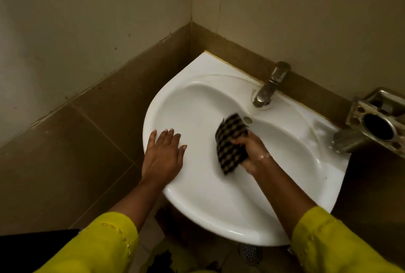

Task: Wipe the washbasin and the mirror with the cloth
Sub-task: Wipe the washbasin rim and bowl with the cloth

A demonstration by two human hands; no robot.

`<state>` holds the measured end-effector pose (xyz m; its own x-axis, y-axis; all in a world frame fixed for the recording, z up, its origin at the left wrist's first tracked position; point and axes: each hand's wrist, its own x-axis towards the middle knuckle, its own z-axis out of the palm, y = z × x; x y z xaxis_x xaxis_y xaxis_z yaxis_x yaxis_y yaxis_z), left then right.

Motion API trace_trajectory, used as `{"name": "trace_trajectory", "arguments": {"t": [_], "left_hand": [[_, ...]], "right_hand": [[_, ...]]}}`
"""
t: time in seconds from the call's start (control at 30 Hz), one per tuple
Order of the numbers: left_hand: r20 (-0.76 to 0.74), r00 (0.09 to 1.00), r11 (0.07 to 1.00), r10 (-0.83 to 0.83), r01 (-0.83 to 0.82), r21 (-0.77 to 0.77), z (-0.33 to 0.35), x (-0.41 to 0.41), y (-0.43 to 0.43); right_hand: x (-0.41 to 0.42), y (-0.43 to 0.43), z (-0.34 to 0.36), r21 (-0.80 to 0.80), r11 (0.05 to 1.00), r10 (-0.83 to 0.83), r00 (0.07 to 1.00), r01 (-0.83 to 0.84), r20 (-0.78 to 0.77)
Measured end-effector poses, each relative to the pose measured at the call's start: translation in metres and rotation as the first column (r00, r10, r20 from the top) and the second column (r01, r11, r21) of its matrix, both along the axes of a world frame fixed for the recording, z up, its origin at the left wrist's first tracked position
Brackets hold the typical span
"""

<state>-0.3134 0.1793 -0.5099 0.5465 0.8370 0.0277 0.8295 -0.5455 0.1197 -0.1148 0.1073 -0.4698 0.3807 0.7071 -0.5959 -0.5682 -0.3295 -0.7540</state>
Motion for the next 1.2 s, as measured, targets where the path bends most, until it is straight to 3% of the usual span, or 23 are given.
{"name": "trace_trajectory", "arguments": {"t": [0.07,0.1,0.17,0.2,0.23,0.27,0.3,0.37,0.57,0.7,0.9,0.97,1.07,1.13,1.2], "left_hand": [[0.001,1.000,1.000,0.000,0.000,0.004,-0.001,0.000,0.000],[0.003,1.000,1.000,0.000,0.000,0.007,-0.001,0.000,0.000],[0.011,1.000,1.000,0.001,-0.002,0.011,-0.001,0.000,0.001],[0.013,1.000,1.000,0.002,-0.003,0.013,-0.001,-0.001,0.001],[0.016,1.000,1.000,0.002,-0.003,0.015,-0.001,-0.001,0.001],[0.017,1.000,1.000,0.001,-0.001,0.018,-0.001,-0.001,0.001],[0.015,1.000,1.000,0.000,0.000,0.020,-0.001,-0.001,0.001],[0.013,1.000,1.000,-0.001,0.001,0.022,-0.001,-0.001,0.001],[0.019,1.000,1.000,0.001,-0.001,0.009,-0.001,-0.002,0.002],[0.006,1.000,1.000,-0.003,0.003,0.008,0.000,-0.002,0.001],[-0.020,1.000,1.000,-0.010,0.010,0.012,-0.002,-0.002,0.002],[-0.030,0.999,1.000,-0.011,0.011,0.018,-0.003,-0.001,0.001],[-0.048,0.999,1.000,-0.021,0.022,0.018,-0.004,-0.001,0.001],[-0.054,0.998,0.999,-0.025,0.026,0.023,-0.003,-0.001,0.001],[-0.057,0.998,0.999,-0.027,0.028,0.024,-0.004,-0.001,0.001]], "right_hand": [[-0.006,0.032,0.017,0.157,0.986,-0.009,0.913,-0.060,0.408],[-0.007,0.048,0.023,0.212,0.963,-0.011,0.758,-0.168,0.652],[-0.004,0.081,0.025,0.091,0.904,0.018,0.250,-0.418,0.968],[-0.004,0.097,0.024,-0.075,0.873,0.058,-0.050,-0.482,0.997],[-0.003,0.111,0.019,-0.289,0.821,0.128,-0.334,-0.492,0.934],[-0.004,0.120,0.013,-0.480,0.753,0.179,-0.562,-0.451,0.808],[-0.005,0.125,0.004,-0.621,0.683,0.201,-0.718,-0.385,0.667],[0.002,0.122,-0.021,-0.797,0.562,0.242,-0.877,-0.223,0.416],[0.044,0.075,-0.061,-0.923,0.384,0.324,-0.938,0.012,0.123],[0.055,0.043,-0.059,-0.875,0.473,0.310,-0.909,-0.106,0.278],[0.091,-0.001,-0.076,-0.722,0.604,0.118,-0.858,-0.338,0.500],[0.092,-0.018,-0.078,-0.787,0.539,0.253,-0.834,-0.300,0.491],[0.076,-0.030,-0.078,-0.923,0.326,0.634,-0.677,-0.204,0.373],[0.061,-0.032,-0.076,-0.941,0.214,0.838,-0.446,-0.261,0.314],[0.047,-0.030,-0.075,-0.917,0.224,0.889,-0.316,-0.329,0.331]]}}
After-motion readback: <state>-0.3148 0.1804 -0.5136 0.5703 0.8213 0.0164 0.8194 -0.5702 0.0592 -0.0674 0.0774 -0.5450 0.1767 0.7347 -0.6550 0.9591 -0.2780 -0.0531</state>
